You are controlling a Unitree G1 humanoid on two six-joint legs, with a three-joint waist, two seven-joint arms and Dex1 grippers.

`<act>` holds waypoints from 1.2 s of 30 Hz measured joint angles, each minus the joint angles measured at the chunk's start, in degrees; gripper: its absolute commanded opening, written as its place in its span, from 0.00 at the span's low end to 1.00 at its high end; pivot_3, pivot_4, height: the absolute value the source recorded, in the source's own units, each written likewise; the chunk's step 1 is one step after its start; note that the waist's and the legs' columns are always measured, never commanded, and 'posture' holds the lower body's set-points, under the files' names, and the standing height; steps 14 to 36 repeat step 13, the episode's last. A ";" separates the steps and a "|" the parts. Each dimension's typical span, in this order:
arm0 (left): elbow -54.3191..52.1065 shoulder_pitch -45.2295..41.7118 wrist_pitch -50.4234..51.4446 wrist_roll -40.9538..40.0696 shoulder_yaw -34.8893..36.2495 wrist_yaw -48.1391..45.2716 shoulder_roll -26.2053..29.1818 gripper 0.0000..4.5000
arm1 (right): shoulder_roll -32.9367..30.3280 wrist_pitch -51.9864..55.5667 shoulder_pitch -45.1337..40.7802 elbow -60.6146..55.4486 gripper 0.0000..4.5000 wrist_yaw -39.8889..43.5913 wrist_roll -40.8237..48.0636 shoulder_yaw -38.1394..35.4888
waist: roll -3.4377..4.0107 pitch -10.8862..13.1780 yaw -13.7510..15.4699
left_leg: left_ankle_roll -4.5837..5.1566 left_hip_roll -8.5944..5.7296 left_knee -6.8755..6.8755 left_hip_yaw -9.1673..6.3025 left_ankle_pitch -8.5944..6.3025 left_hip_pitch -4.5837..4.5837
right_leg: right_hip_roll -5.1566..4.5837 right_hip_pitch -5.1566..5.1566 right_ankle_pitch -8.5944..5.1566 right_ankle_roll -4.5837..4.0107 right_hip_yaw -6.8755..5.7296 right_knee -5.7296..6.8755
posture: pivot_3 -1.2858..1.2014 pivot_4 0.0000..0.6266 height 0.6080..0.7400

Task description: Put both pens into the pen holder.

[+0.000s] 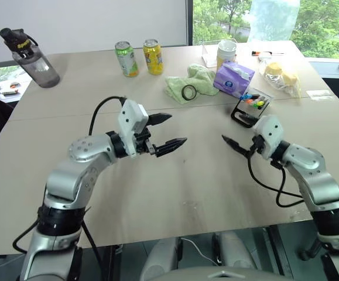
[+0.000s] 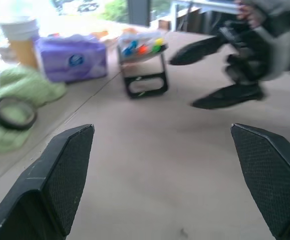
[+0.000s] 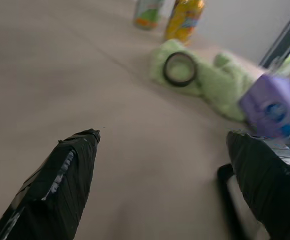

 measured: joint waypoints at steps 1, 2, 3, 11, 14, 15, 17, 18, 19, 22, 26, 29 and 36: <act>-0.87 2.84 0.52 0.67 0.27 2.00 -0.52 1.00 | -0.13 1.93 1.73 -1.03 0.97 1.09 2.10 -0.62 | 0.00 0.00 -0.02 | 0.00 0.00 -0.02 0.02 0.00 0.02 | -0.01 0.00 0.00 0.00 0.05 0.00 | 0.52 0.24 1.00; -1.37 5.19 0.92 1.08 0.31 3.48 -0.68 1.00 | -0.15 3.06 2.86 -1.21 0.97 1.97 3.57 -1.02 | 0.00 0.00 -0.01 | 0.00 0.00 -0.02 0.02 0.00 0.02 | 0.00 0.00 0.00 0.00 0.06 0.00 | 0.52 0.24 1.00; -2.04 8.04 1.08 1.49 0.77 4.72 -0.71 1.00 | -0.35 3.78 4.21 -1.28 0.97 3.41 5.24 -1.65 | 0.00 0.00 0.04 | 0.00 0.00 -0.02 0.02 0.00 0.02 | -0.01 0.01 0.00 0.00 0.07 0.01 | 0.52 0.24 1.00; -6.84 28.73 -0.57 1.51 7.61 5.66 -0.35 1.00 | -6.67 1.55 9.52 5.93 0.97 16.38 10.91 -7.54 | 0.01 0.00 0.98 | 0.02 0.01 -0.08 0.08 -0.02 0.42 | -0.03 0.37 -0.01 -0.01 0.10 -0.06 | 0.52 0.24 1.00; -7.47 29.19 -0.89 1.95 7.82 6.23 -0.36 1.00 | -6.56 -0.25 9.40 7.65 0.97 17.86 10.61 -7.45 | 0.02 0.01 1.58 | 0.02 0.05 -0.13 0.07 -0.03 0.64 | 0.00 0.58 -0.01 -0.02 0.07 -0.05 | 0.52 0.24 1.00; -7.47 29.19 -0.89 1.95 7.82 6.23 -0.36 1.00 | -6.56 -0.25 9.40 7.65 0.97 17.86 10.61 -7.45 | 0.02 0.01 1.58 | 0.02 0.05 -0.13 0.07 -0.03 0.64 | 0.00 0.58 -0.01 -0.02 0.07 -0.05 | 0.52 0.24 1.00; -7.47 29.19 -0.89 1.95 7.82 6.23 -0.36 1.00 | -6.56 -0.25 9.40 7.65 0.97 17.86 10.61 -7.45 | 0.02 0.01 1.58 | 0.02 0.05 -0.13 0.07 -0.03 0.64 | 0.00 0.58 -0.01 -0.02 0.07 -0.05 | 0.52 0.24 1.00; -7.47 29.19 -0.89 1.95 7.82 6.23 -0.36 1.00 | -6.56 -0.25 9.40 7.65 0.97 17.86 10.61 -7.45 | 0.02 0.01 1.58 | 0.02 0.05 -0.13 0.07 -0.03 0.64 | 0.00 0.58 -0.01 -0.02 0.07 -0.05 | 0.52 0.24 1.00; -7.47 29.19 -0.89 1.95 7.82 6.23 -0.36 1.00 | -6.56 -0.25 9.40 7.65 0.97 17.86 10.61 -7.45 | 0.02 0.01 1.58 | 0.02 0.05 -0.13 0.07 -0.03 0.64 | 0.00 0.58 -0.01 -0.02 0.07 -0.05 | 0.52 0.24 1.00; -7.47 29.19 -0.89 1.95 7.82 6.23 -0.36 1.00 | -6.56 -0.25 9.40 7.65 0.97 17.86 10.61 -7.45 | 0.02 0.01 1.58 | 0.02 0.05 -0.13 0.07 -0.03 0.64 | 0.00 0.58 -0.01 -0.02 0.07 -0.05 | 0.52 0.24 1.00; -7.47 29.19 -0.89 1.95 7.82 6.23 -0.36 1.00 | -6.56 -0.25 9.40 7.65 0.97 17.86 10.61 -7.45 | 0.02 0.01 1.58 | 0.02 0.05 -0.13 0.07 -0.03 0.64 | 0.00 0.58 -0.01 -0.02 0.07 -0.05 | 0.52 0.24 1.00; -7.47 29.19 -0.89 1.95 7.82 6.23 -0.36 1.00 | -6.56 -0.25 9.40 7.65 0.97 17.86 10.61 -7.45 | 0.02 0.01 1.58 | 0.02 0.05 -0.13 0.07 -0.03 0.64 | 0.00 0.58 -0.01 -0.02 0.07 -0.05 | 0.52 0.24 1.00; -7.47 29.19 -0.89 1.95 7.82 6.23 -0.36 1.00 | -6.56 -0.25 9.40 7.65 0.97 17.86 10.61 -7.45 | 0.02 0.01 1.58 | 0.02 0.05 -0.13 0.07 -0.03 0.64 | 0.00 0.58 -0.01 -0.02 0.07 -0.05 | 0.52 0.24 1.00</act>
